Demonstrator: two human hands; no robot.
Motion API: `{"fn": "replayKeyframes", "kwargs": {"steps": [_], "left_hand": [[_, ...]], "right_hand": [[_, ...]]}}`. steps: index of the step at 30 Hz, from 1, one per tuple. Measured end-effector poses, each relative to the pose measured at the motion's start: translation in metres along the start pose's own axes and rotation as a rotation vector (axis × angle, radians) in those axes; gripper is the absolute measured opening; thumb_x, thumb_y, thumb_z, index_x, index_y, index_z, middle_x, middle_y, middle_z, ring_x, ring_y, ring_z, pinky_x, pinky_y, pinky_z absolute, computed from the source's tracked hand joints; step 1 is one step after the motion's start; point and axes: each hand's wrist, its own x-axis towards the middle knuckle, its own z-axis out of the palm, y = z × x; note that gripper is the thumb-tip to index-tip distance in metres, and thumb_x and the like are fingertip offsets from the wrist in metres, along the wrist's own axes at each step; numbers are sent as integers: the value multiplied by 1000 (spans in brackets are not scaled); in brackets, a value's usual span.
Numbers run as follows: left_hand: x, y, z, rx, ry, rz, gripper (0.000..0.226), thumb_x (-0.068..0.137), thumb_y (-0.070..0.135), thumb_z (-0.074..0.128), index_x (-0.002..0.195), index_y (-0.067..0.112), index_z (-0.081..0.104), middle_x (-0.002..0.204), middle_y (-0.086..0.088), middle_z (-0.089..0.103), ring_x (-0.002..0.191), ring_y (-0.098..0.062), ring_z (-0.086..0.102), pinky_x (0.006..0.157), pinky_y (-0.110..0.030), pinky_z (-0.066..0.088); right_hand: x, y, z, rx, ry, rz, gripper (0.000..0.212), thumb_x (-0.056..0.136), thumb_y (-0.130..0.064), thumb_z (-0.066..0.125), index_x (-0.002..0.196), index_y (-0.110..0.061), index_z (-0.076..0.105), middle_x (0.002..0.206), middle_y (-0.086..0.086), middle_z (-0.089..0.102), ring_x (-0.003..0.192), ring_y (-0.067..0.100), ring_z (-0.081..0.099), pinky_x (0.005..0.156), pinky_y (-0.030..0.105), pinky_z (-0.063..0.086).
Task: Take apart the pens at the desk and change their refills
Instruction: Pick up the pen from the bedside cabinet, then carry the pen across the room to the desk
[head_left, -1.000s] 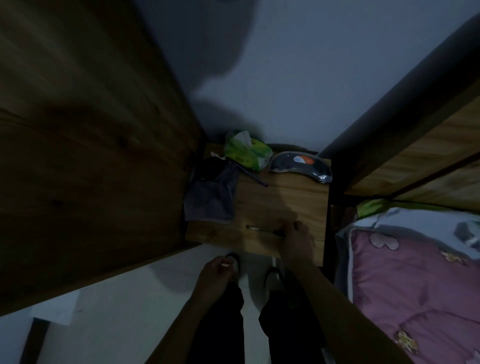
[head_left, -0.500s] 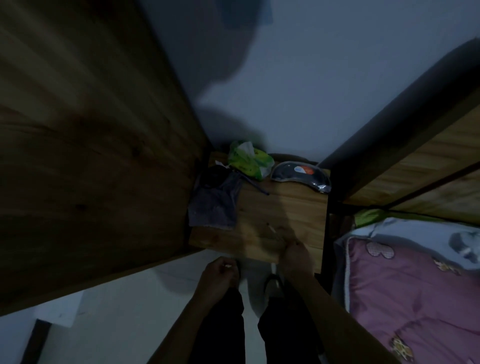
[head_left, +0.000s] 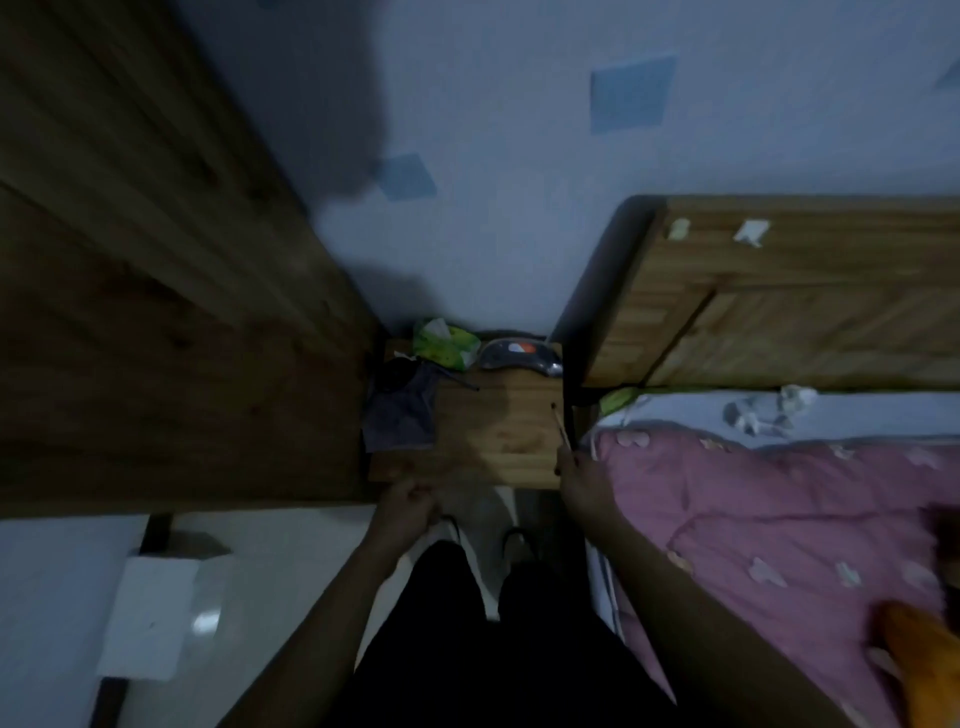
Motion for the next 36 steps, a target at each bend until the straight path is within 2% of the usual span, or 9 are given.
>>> {"fn": "replayKeyframes", "kwargs": {"steps": [4, 7, 10, 13, 15, 21, 27, 32, 36], "left_hand": [[-27, 15, -1, 0, -24, 41, 10, 99, 12, 52, 103, 11, 61, 86, -9, 65, 71, -20, 63, 66, -31, 50], [-33, 21, -1, 37, -54, 84, 13, 100, 9, 50, 105, 8, 62, 83, -12, 64, 67, -22, 60, 65, -35, 47], [-32, 25, -2, 118, -98, 89, 13, 100, 11, 50, 105, 10, 62, 81, -13, 64, 65, -23, 58, 59, -32, 44], [-28, 25, -4, 215, -173, 115, 14, 100, 12, 51, 105, 8, 64, 82, -14, 65, 70, -27, 58, 64, -33, 43], [-28, 25, -5, 295, -223, 145, 14, 99, 10, 53, 104, 4, 65, 83, -15, 66, 72, -28, 60, 68, -33, 43], [-40, 21, -16, 491, -377, 190, 15, 99, 6, 52, 88, 9, 61, 72, -12, 61, 60, -21, 54, 56, -29, 42], [-57, -11, -24, 724, -479, 256, 16, 100, 5, 46, 93, 10, 59, 75, -13, 62, 61, -22, 55, 59, -29, 42], [-94, -49, 6, 1001, -679, 277, 13, 102, 3, 42, 102, 4, 56, 72, -12, 57, 58, -20, 50, 53, -25, 37], [-139, -81, 44, 1225, -832, 391, 15, 100, 1, 43, 104, -2, 57, 73, -14, 56, 56, -19, 48, 51, -25, 35]], "right_hand": [[-42, 5, -27, 59, 66, -38, 51, 109, -31, 34, 84, 0, 67, 95, 29, 70, 94, 37, 66, 77, 37, 44], [-68, 25, -39, 111, 112, 11, 45, 108, -27, 37, 72, -10, 57, 85, 24, 61, 85, 30, 58, 78, 41, 45], [-95, 50, -46, 171, 138, 87, 43, 107, -27, 40, 84, -2, 66, 85, 23, 64, 87, 33, 62, 77, 38, 47], [-124, 73, -44, 231, 255, 162, 49, 103, -29, 48, 57, -14, 52, 59, 8, 52, 72, 23, 56, 71, 40, 47], [-145, 87, -35, 241, 292, 240, 48, 101, -34, 53, 59, -10, 55, 65, 14, 54, 73, 22, 56, 70, 35, 41], [-225, 120, 34, 362, 491, 460, 50, 103, -36, 47, 99, 8, 71, 100, 34, 70, 102, 40, 67, 79, 38, 46], [-310, 153, 126, 748, 632, 684, 50, 96, -42, 58, 56, -14, 51, 73, 17, 58, 73, 26, 55, 67, 33, 39], [-386, 190, 188, 1050, 821, 880, 40, 91, -24, 65, 57, -7, 54, 48, 6, 44, 47, 23, 43, 53, 35, 33], [-442, 217, 243, 1322, 953, 987, 37, 91, -20, 65, 58, -7, 52, 44, 4, 40, 41, 20, 39, 43, 29, 28]]}}
